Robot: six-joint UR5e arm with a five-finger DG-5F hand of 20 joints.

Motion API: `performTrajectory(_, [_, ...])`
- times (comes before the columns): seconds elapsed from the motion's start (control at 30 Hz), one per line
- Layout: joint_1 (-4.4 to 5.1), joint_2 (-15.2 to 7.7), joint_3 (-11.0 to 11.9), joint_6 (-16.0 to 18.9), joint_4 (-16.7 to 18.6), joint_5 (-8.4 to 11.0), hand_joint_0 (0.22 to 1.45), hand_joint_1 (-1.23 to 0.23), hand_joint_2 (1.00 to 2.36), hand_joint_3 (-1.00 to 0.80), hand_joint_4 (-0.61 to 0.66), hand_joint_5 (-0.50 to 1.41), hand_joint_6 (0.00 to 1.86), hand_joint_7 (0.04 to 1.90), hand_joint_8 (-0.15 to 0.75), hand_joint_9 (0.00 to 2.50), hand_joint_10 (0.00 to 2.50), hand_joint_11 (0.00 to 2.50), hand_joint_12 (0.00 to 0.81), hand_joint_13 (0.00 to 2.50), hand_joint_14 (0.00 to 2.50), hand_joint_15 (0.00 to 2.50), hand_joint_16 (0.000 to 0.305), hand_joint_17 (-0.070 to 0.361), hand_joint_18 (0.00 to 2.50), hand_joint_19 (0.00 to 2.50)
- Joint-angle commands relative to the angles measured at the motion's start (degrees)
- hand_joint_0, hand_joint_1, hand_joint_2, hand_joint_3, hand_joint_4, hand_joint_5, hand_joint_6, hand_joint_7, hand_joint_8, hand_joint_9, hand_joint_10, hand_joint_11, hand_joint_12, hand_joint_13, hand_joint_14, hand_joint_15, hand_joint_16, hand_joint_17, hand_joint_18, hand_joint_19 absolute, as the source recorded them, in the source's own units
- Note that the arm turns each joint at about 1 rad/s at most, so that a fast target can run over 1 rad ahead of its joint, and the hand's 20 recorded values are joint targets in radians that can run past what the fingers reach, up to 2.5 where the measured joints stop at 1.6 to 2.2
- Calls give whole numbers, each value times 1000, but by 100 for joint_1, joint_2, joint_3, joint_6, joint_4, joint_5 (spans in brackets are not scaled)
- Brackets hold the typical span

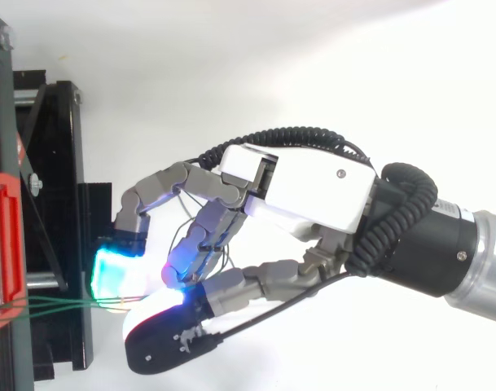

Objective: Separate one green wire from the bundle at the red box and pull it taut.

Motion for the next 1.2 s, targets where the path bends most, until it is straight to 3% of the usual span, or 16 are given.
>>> performTrajectory(0.0, [0,2,2,17,-5,0,713,-919,1000,-500,12,-172,911,875,246,1227,24,1131,319,1169,30,916,49,110,832,670])
performTrajectory(0.3, [0,2,19,246,-14,-9,619,-974,1000,-500,60,-163,906,909,247,1232,24,1136,319,1157,31,907,48,108,821,678])
performTrajectory(0.37, [-9,2,46,342,-41,-9,537,-938,1000,-500,71,-160,906,895,265,1241,24,1130,332,1162,30,902,50,113,827,685])
performTrajectory(0.43, [-18,2,63,395,-85,0,483,-802,1000,-500,89,-153,902,902,294,1278,22,1116,355,1184,26,909,55,123,854,705])
performTrajectory(0.6, [-53,2,318,509,-638,-18,550,-611,1000,-500,73,-152,890,937,273,1272,25,1110,344,1177,29,914,52,117,839,744])
performTrajectory(0.73, [-70,2,415,545,-893,-26,596,-624,1011,-384,60,-154,889,965,266,1264,25,1106,336,1167,29,919,50,113,827,764])
performTrajectory(0.9, [-70,2,432,580,-963,-26,599,-684,1016,-300,73,-159,896,970,267,1235,25,1093,332,1163,29,925,51,114,827,772])
performTrajectory(1.17, [-70,2,432,641,-963,-18,548,-663,1000,-500,89,-160,900,928,276,1251,24,1099,352,1171,27,913,53,119,843,754])
